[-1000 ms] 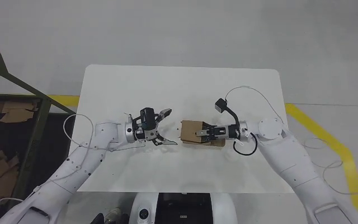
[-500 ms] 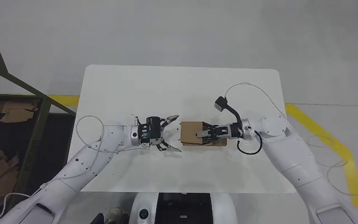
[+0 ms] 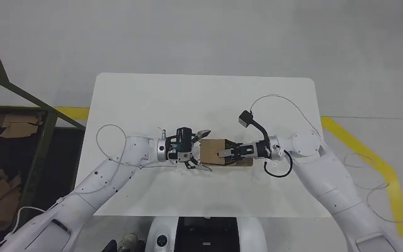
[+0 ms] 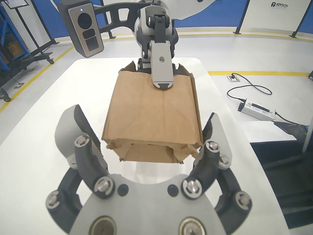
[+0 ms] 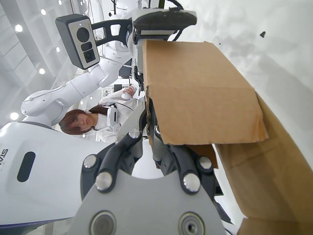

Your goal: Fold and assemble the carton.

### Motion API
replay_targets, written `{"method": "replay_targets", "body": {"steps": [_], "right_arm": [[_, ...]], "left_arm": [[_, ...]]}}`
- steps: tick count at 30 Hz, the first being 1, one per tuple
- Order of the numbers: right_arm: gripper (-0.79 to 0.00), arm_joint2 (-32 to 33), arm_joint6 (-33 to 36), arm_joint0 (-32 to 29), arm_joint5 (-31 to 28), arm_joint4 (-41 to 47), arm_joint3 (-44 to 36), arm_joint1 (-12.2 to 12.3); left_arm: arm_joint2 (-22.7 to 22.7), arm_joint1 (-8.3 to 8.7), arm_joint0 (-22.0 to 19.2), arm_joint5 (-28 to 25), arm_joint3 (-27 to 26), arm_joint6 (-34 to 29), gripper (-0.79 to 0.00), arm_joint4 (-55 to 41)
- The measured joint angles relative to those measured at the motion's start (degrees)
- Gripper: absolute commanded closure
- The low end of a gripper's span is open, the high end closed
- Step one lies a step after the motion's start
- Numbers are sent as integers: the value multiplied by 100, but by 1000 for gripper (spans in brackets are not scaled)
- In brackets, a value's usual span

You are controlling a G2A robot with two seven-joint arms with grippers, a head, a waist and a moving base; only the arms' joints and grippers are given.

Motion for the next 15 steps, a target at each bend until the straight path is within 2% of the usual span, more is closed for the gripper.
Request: {"method": "replay_targets", "body": {"steps": [4, 7, 15], "right_arm": [[0, 15, -20, -16, 20, -44, -32, 5], [0, 23, -40, -25, 34, -70, -54, 7], [0, 23, -114, -31, 50, -120, -52, 2]], "left_arm": [[41, -36, -38, -2, 30, -2, -785, 11], [42, -49, -46, -21, 47, 20, -680, 20], [20, -71, -41, -77, 60, 63, -628, 17]]}}
